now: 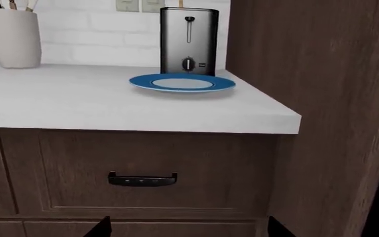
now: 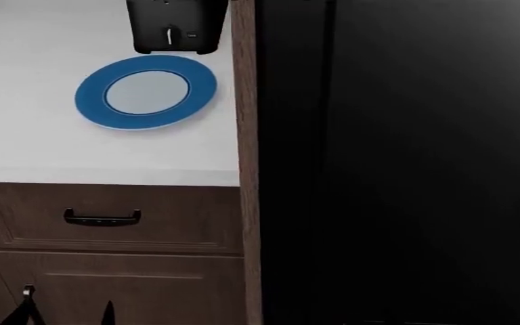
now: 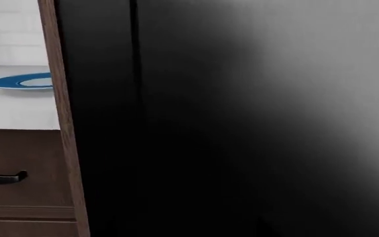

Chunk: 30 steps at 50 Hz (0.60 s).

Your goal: Place the toasted item on a plate.

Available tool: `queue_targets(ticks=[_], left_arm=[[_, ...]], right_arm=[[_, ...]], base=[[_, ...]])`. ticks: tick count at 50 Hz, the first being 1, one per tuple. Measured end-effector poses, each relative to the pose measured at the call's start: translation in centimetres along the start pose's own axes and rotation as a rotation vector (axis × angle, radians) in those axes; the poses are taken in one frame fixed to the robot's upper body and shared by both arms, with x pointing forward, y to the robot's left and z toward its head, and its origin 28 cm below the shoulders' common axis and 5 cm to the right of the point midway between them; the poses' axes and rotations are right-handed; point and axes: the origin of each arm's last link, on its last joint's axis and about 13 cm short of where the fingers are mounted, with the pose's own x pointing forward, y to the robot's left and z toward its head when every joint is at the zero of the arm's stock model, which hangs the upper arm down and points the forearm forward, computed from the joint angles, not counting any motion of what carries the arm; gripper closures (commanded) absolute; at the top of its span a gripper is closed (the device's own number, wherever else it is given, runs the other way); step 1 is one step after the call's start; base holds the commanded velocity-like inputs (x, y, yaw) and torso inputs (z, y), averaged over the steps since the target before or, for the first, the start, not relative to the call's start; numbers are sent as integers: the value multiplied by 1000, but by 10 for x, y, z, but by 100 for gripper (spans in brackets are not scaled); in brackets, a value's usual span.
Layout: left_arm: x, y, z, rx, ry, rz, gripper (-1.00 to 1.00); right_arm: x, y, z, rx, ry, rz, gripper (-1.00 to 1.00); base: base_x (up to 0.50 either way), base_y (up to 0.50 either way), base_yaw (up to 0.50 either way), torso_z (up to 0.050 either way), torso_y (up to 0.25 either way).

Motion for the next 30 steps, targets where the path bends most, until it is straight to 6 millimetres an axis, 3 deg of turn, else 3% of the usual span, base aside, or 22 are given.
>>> queue_targets(ticks=[30], left_arm=[[-2, 2, 4, 1, -17, 7, -100]], right_arm=[[-1, 3, 0, -3, 6, 11, -100]], base=[[0, 500, 0, 0, 0]])
